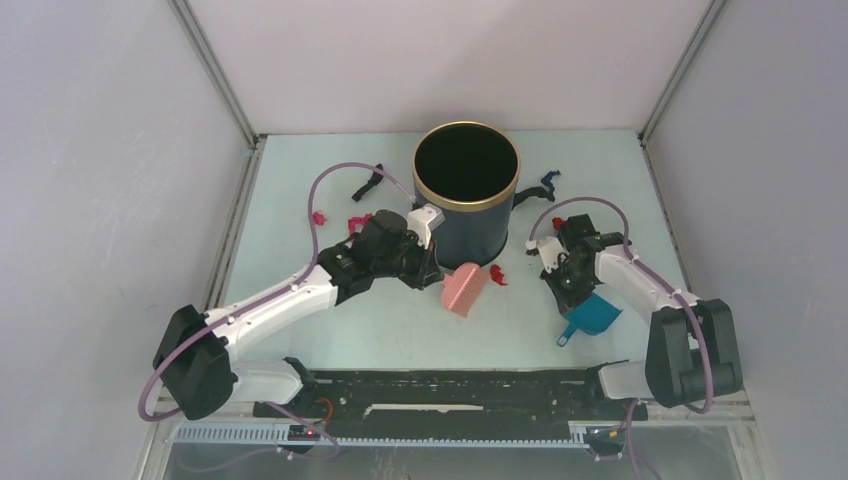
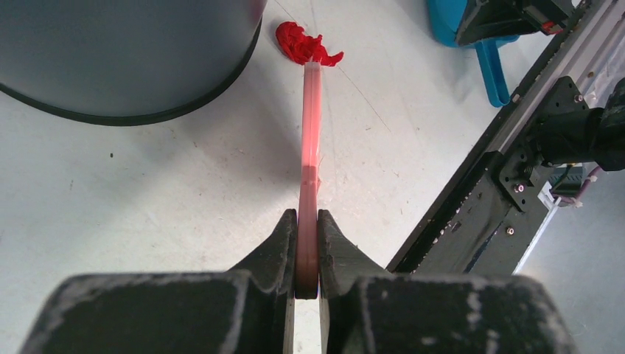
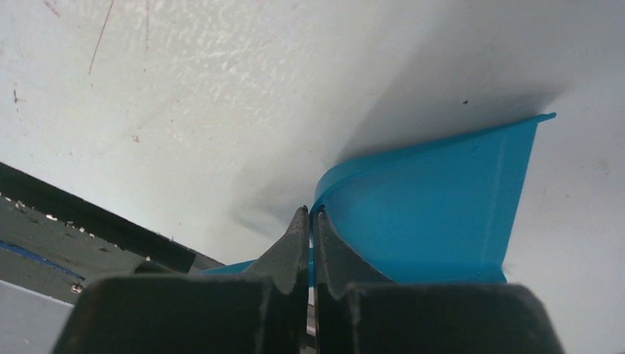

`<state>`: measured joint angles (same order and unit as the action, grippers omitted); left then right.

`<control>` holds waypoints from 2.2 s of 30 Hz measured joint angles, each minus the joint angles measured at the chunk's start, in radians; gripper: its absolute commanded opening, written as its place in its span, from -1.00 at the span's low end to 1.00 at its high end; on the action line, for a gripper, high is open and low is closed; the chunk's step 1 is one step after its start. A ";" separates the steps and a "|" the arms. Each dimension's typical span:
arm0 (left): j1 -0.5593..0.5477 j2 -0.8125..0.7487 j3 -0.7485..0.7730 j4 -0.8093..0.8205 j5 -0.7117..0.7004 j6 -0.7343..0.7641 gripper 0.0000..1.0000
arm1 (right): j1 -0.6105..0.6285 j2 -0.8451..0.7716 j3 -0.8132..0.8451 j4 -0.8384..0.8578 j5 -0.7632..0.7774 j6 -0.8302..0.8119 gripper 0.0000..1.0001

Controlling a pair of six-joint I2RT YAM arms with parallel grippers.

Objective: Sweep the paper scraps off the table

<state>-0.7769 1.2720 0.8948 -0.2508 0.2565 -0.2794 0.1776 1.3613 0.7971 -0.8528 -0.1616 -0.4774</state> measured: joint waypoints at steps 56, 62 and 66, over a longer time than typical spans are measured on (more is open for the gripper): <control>0.076 -0.303 -0.014 -0.310 -0.346 -0.060 -1.00 | 0.924 -0.235 0.022 0.019 0.095 -0.547 0.66; 0.076 -0.315 -0.014 -0.362 -0.363 -0.030 -1.00 | 0.619 -0.499 0.019 0.110 0.083 -0.306 0.98; 0.076 -0.331 0.003 -0.389 -0.367 -0.014 -1.00 | 0.513 -0.510 0.008 0.166 0.074 -0.107 0.99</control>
<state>-0.7006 0.9413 0.8982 -0.6395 -0.1108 -0.2932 0.6907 0.8509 0.8047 -0.6868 -0.0879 -0.5842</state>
